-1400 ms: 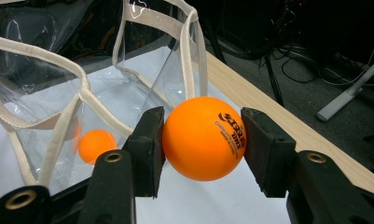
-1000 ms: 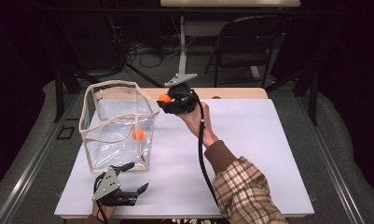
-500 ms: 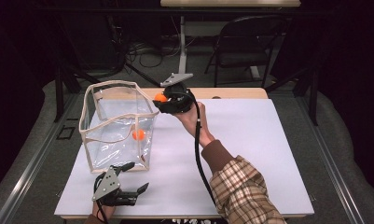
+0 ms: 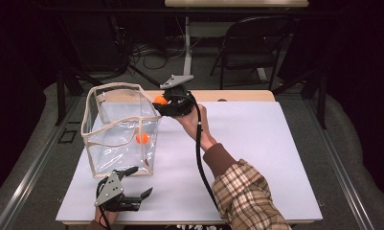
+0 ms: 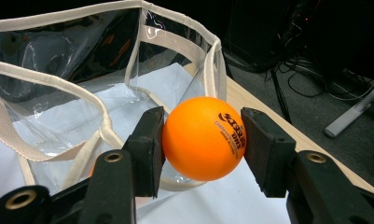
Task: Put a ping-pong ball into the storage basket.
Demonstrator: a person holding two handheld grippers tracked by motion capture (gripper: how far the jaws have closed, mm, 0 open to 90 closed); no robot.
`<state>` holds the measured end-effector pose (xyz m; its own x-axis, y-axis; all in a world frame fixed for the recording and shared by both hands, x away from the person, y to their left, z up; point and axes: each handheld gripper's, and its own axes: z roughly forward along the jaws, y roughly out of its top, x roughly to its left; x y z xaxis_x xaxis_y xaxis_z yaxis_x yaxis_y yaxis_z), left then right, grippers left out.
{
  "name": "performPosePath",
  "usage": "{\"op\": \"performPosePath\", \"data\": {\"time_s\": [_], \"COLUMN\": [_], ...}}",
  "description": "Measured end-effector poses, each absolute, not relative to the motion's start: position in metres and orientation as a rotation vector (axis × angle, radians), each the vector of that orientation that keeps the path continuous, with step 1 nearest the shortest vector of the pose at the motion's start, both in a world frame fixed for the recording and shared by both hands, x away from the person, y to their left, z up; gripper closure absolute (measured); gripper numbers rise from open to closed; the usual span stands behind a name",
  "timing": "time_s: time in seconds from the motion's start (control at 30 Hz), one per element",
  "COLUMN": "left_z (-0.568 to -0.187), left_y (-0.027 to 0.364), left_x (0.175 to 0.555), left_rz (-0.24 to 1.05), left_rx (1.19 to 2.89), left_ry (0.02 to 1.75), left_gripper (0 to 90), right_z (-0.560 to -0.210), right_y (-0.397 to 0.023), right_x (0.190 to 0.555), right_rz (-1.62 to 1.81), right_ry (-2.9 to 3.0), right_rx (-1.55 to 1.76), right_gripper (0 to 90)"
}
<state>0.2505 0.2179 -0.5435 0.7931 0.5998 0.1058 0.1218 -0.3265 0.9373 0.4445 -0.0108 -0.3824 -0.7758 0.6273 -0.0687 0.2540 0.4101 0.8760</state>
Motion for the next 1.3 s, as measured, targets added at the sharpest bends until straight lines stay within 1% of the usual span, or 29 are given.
{"op": "performPosePath", "data": {"time_s": [1.3], "left_z": [-0.543], "left_y": [0.218], "left_x": [0.251], "left_rz": [0.534], "left_rx": [1.863], "left_ry": [0.551], "left_gripper": [15.9], "right_z": [-0.386], "right_y": [0.013], "right_x": [0.446], "right_rz": [1.349], "right_ry": [2.289], "right_rx": [0.737], "right_gripper": [51.0]}}
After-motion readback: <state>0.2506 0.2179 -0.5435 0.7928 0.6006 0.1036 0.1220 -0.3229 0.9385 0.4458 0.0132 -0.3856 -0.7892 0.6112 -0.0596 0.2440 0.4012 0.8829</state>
